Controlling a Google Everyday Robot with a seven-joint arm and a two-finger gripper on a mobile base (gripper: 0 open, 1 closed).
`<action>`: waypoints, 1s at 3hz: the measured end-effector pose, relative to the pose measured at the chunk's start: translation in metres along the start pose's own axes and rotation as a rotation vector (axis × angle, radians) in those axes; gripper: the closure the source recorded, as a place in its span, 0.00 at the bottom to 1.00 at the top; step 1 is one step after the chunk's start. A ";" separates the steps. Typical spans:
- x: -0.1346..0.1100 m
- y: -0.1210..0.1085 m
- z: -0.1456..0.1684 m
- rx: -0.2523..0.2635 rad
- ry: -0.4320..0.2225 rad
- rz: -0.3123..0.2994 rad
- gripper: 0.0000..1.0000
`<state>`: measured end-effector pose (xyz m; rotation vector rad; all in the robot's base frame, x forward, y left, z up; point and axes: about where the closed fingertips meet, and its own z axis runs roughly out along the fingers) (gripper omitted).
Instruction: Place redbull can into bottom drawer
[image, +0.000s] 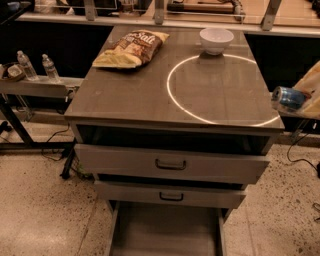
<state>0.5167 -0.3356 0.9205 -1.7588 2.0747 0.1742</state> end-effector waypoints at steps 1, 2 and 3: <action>0.041 0.029 -0.011 0.002 0.025 -0.040 1.00; 0.080 0.073 0.000 0.001 0.034 -0.026 1.00; 0.093 0.088 0.009 -0.013 0.035 -0.009 1.00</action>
Offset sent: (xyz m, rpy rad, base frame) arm -0.1498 -0.0883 -0.0922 -0.0377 0.0359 -0.0075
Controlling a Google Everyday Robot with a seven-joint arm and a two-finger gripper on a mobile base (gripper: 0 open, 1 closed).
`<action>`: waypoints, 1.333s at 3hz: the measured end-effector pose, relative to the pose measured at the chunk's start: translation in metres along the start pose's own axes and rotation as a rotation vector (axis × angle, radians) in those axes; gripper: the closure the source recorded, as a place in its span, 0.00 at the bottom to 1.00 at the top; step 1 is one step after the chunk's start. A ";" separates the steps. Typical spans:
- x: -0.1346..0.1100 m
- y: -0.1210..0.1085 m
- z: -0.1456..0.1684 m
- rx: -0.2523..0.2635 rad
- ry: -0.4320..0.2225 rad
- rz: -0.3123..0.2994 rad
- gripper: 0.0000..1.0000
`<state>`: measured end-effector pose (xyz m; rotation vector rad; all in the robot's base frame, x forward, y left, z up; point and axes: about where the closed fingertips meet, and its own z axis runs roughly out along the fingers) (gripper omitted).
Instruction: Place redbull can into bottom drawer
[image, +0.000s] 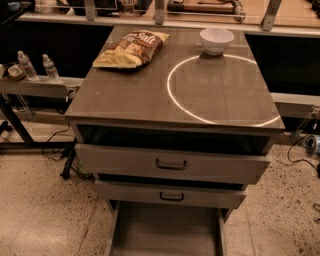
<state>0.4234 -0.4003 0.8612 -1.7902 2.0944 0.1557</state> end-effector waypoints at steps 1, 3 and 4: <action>0.004 0.004 0.012 -0.023 -0.014 -0.007 1.00; 0.043 0.071 0.117 -0.096 -0.076 -0.044 1.00; 0.066 0.108 0.194 -0.121 -0.165 -0.079 1.00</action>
Offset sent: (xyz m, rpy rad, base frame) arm -0.0586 0.0095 -0.1377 0.0529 0.1080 0.0678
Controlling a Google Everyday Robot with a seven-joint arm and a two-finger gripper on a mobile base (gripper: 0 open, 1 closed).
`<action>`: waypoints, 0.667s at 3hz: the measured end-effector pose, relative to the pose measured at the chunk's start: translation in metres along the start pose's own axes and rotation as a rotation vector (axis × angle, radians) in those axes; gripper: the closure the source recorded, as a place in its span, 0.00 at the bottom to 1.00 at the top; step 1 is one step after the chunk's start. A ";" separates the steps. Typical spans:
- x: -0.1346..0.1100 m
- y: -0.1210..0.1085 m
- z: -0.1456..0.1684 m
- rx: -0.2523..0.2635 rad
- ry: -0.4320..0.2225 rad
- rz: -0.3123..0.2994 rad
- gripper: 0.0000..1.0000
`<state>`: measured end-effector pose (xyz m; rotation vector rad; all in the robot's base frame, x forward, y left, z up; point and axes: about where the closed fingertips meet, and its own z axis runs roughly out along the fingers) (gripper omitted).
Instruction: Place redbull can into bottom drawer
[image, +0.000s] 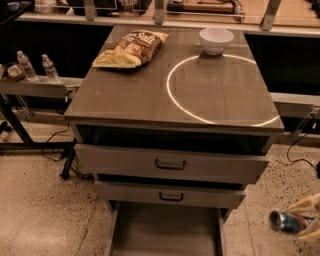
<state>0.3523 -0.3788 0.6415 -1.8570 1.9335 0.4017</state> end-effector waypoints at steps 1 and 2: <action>0.022 0.015 0.055 -0.022 -0.080 0.004 1.00; 0.022 0.015 0.055 -0.022 -0.080 0.004 1.00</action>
Offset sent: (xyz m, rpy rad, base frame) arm -0.0064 0.0056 -0.0423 0.0568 0.0076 0.0096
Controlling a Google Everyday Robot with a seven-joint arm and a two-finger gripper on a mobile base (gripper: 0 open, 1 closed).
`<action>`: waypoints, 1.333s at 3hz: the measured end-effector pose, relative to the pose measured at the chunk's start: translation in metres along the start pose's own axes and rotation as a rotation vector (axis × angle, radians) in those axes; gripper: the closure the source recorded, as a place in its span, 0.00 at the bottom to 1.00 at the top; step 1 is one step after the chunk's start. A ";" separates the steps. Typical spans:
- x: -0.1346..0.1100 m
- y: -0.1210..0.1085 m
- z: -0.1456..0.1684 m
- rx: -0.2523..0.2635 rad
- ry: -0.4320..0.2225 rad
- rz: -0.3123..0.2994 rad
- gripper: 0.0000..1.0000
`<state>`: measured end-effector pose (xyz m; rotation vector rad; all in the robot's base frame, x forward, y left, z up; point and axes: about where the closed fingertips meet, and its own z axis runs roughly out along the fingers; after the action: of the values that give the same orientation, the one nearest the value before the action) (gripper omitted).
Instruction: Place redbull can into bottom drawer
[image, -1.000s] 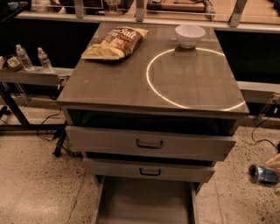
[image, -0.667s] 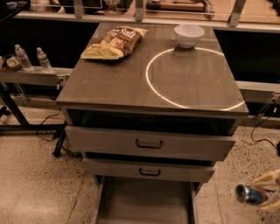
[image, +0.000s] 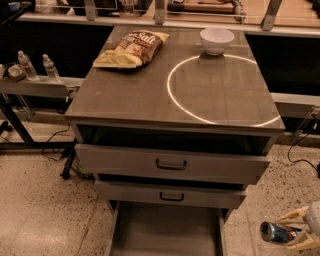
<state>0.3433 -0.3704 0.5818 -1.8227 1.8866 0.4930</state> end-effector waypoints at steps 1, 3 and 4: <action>0.003 0.003 0.065 0.045 -0.109 0.014 1.00; -0.007 -0.022 0.202 0.145 -0.283 -0.016 1.00; -0.014 -0.031 0.263 0.156 -0.331 -0.009 1.00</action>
Offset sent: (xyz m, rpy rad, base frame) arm 0.0310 0.1166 -0.1650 0.3113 -0.1677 -0.0828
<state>0.3962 -0.2138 0.3747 -1.5419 1.6428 0.5869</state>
